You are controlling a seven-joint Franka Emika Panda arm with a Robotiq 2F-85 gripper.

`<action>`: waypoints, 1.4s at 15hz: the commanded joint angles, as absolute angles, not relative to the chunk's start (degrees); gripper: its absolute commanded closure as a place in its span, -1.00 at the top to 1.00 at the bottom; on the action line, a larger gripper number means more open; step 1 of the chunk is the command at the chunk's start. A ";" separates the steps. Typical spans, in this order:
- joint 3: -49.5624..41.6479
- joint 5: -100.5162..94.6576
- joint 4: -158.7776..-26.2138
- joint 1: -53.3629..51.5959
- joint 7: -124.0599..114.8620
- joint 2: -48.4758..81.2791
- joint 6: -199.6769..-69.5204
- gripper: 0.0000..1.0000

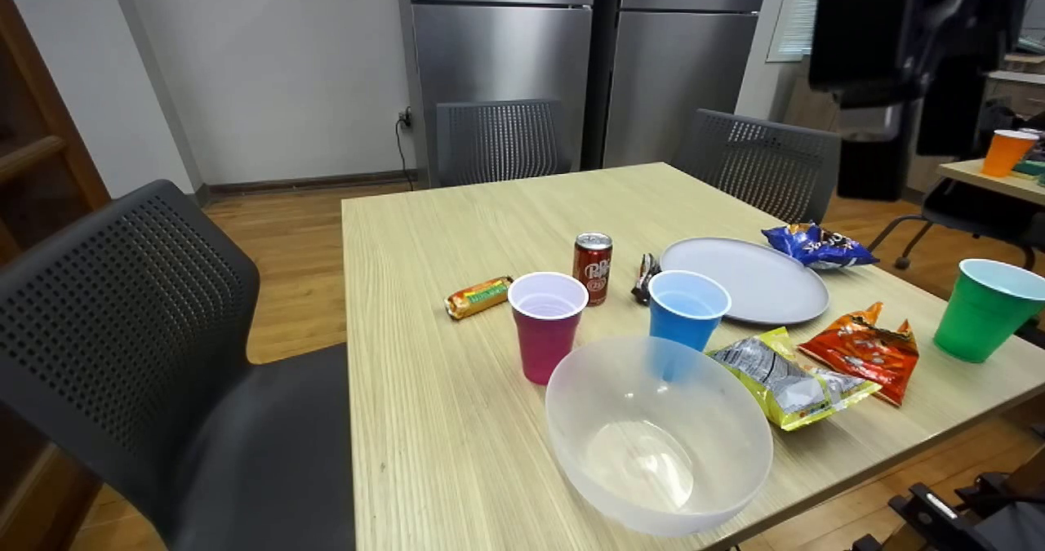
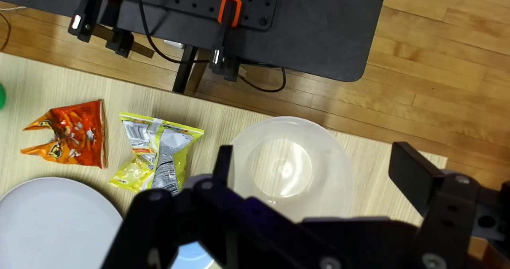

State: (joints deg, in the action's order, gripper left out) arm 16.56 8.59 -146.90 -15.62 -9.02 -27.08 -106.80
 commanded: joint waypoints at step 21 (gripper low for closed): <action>13.66 6.69 -133.75 -13.29 -9.71 -4.52 -114.89 1.00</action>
State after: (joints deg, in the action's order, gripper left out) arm 13.62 6.69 -133.81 -13.32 -9.72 -4.48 -115.06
